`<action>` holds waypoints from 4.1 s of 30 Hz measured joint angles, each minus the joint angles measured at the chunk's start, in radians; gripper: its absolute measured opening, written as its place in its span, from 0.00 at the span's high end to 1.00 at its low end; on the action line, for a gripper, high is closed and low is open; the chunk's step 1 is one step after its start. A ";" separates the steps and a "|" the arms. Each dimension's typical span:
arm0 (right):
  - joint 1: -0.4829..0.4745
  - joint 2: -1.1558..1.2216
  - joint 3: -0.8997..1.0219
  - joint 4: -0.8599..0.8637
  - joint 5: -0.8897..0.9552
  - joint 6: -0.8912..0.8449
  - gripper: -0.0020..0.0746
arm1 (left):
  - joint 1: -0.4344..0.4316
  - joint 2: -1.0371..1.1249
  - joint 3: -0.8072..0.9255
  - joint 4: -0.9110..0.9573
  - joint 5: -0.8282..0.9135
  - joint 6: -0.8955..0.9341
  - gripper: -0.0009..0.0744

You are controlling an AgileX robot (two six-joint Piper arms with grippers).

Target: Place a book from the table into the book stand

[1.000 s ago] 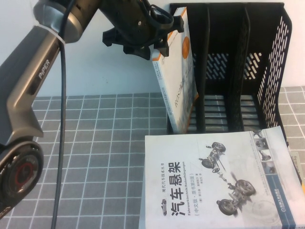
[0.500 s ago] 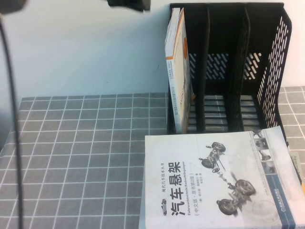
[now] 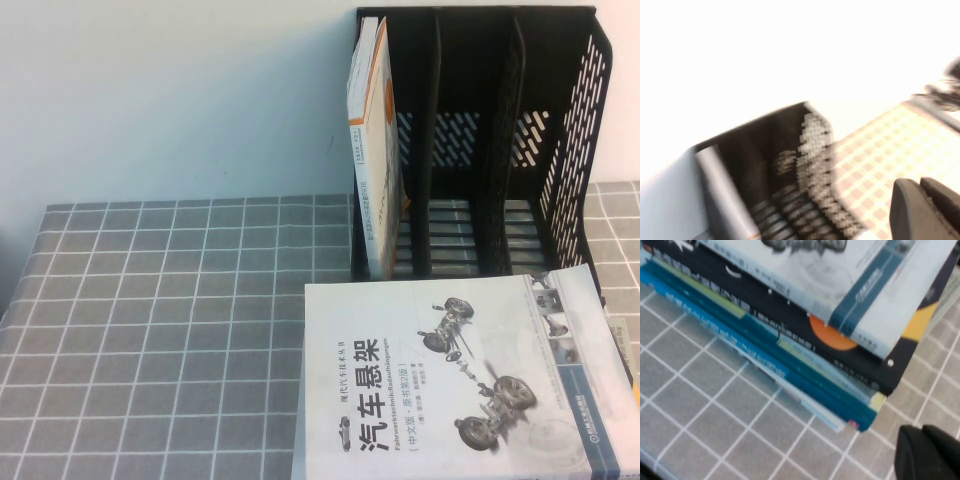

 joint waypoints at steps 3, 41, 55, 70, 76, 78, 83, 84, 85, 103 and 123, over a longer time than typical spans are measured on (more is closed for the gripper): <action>0.000 -0.054 0.003 0.009 -0.035 -0.009 0.98 | -0.056 -0.075 0.050 -0.036 0.000 0.045 0.99; 0.000 -0.168 0.191 0.076 -0.460 0.097 0.98 | -0.161 -0.637 1.110 -0.438 -0.250 0.731 0.99; 0.000 -0.173 0.191 0.078 -0.460 0.097 0.98 | 0.013 -1.000 1.346 -0.447 -0.256 0.710 0.99; 0.000 -0.173 0.191 0.078 -0.462 0.097 0.98 | 0.330 -1.513 1.996 -0.631 -0.623 0.885 0.99; 0.000 -0.173 0.191 0.078 -0.462 0.097 0.98 | 0.410 -1.549 2.240 -0.754 -0.998 0.941 0.99; 0.000 -0.173 0.191 0.078 -0.462 0.097 0.98 | 0.410 -1.549 2.300 -0.793 -1.109 0.946 0.99; 0.000 -0.173 0.191 0.078 -0.462 0.097 0.98 | 0.410 -1.550 2.382 -0.878 -1.289 0.949 0.99; 0.000 -0.173 0.191 0.078 -0.462 0.097 0.98 | 0.410 -1.550 2.394 -0.890 -1.312 0.949 0.99; 0.000 -0.173 0.191 0.078 -0.462 0.097 0.98 | 0.410 -1.550 2.406 -0.893 -1.327 0.946 0.99; 0.000 -0.173 0.191 0.080 -0.462 0.097 0.98 | 0.410 -1.551 2.505 0.219 -1.128 -0.014 0.99; 0.000 -0.173 0.191 0.082 -0.462 0.097 0.98 | 0.410 -1.551 2.503 0.216 -0.963 -0.119 0.99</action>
